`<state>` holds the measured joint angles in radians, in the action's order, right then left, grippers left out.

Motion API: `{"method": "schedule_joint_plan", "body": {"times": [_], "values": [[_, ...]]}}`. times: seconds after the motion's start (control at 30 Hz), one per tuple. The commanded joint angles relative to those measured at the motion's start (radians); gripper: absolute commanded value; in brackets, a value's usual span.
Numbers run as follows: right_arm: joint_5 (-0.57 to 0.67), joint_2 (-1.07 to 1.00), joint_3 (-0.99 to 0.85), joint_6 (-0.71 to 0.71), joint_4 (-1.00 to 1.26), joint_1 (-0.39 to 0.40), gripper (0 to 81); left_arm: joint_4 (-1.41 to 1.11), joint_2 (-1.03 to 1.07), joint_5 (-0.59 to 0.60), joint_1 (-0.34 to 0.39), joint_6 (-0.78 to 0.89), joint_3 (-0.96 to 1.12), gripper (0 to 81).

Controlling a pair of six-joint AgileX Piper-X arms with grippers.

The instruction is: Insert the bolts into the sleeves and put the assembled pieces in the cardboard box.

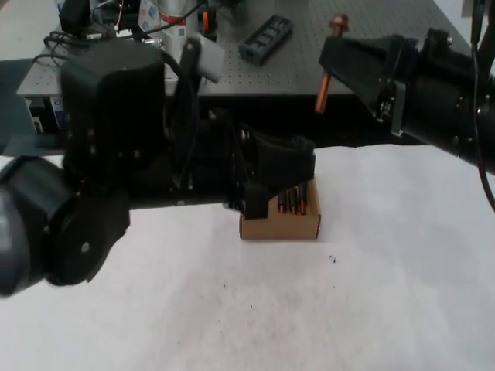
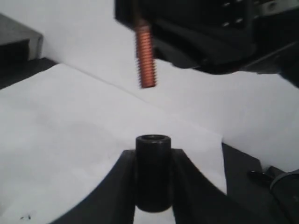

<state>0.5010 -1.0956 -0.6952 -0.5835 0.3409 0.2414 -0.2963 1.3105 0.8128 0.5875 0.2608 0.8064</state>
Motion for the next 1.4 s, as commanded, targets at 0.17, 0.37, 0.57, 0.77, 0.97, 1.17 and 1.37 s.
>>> {"method": "schedule_joint_plan", "body": {"times": [0.17,0.37,0.57,0.77,0.97,1.17,1.37], "values": [[0.036,0.012,-0.01,-0.019,0.017,0.006,5.2,-0.028,-0.017,0.014,-0.002,0.016,-0.001,0.7],[0.084,0.012,-0.007,-0.03,0.017,0.006,5.2,-0.028,-0.017,0.005,-0.002,0.033,-0.001,0.7],[0.122,0.012,-0.006,-0.045,-0.001,0.006,5.2,-0.028,-0.017,0.002,-0.002,0.033,-0.001,0.7],[0.16,0.012,-0.006,-0.045,-0.028,0.006,5.2,-0.028,-0.017,-0.002,-0.002,0.058,-0.001,0.7],[0.167,0.012,-0.006,-0.045,-0.037,0.006,5.2,-0.07,-0.017,-0.004,-0.002,0.073,-0.001,0.7],[0.188,0.012,-0.006,-0.043,-0.045,0.006,5.0,-0.114,-0.017,-0.078,-0.002,0.132,-0.001,0.7],[0.19,0.012,-0.006,-0.003,-0.045,0.006,25.5,-0.118,-0.017,-0.078,-0.002,0.15,-0.001,0.7]]}}
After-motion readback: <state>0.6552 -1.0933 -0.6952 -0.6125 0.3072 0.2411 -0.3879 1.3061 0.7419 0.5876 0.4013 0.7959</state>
